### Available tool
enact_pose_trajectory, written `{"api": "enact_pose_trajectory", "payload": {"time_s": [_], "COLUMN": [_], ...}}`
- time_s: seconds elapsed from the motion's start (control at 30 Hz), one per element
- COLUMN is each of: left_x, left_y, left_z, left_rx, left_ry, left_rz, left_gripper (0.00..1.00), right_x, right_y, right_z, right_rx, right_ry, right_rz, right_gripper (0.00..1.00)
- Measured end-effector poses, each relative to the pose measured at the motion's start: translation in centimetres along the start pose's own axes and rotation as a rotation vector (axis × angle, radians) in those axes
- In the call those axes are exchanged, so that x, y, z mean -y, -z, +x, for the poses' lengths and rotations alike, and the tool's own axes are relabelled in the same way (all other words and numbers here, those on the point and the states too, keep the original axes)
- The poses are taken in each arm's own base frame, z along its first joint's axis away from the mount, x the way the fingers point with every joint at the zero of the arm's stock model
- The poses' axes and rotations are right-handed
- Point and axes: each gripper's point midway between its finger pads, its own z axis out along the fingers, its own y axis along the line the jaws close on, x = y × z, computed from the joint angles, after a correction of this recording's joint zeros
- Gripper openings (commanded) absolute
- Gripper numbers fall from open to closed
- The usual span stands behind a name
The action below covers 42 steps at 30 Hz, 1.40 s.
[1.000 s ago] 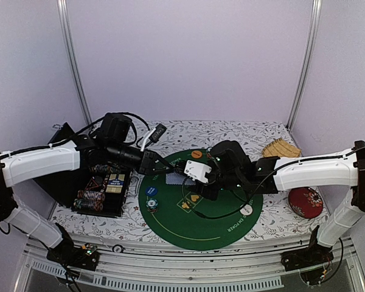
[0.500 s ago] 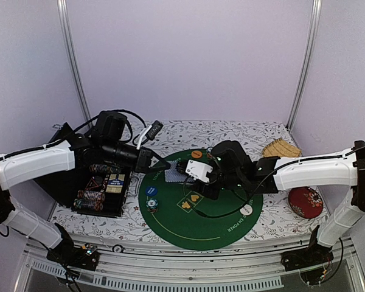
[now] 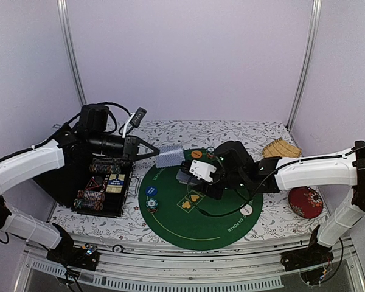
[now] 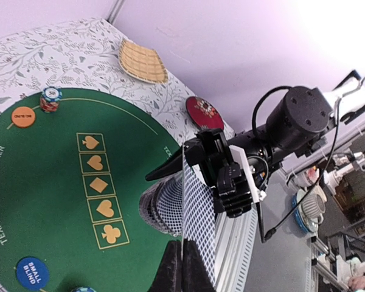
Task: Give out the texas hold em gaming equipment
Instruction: Pick up the poker card from the face-down deck piles, then distribute the poker card in the big blind area.
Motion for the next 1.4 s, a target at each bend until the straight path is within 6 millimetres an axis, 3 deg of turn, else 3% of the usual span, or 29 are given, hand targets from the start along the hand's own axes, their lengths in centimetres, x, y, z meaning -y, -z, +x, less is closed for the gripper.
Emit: {"api": "enact_pose_trajectory", "payload": {"time_s": [0.13,0.3,0.77,1.13,1.4], "left_x": [-1.3,-4.3,-12.5,-14.5,-14.8], "left_y": [1.6,3.6,4.1,4.0,4.0], "left_z": [-1.1,-1.3,4.0,5.2,5.4], "left_rx": [0.049,0.096,0.04,0.022,0.021], "left_ry": [0.028,0.082,0.285,0.316,0.32], "left_rz": [-0.028,-0.098,-0.263,-0.33,-0.345], "left_gripper": [0.0,0.0,0.0,0.0,0.0], "right_x": [0.7,1.2,1.8,1.6,1.7], "right_y": [0.1,0.4,1.9,1.8,1.8], "right_z": [0.2,0.3,-0.1,1.1,1.2], "right_rx": [-0.003,-0.003,0.007,-0.028,-0.031], "right_ry": [-0.009,-0.011,-0.005,-0.006,-0.008], "right_rz": [0.012,0.022,0.048,0.044,0.047], "right_gripper": [0.46,0.46,0.46,0.46,0.46]}}
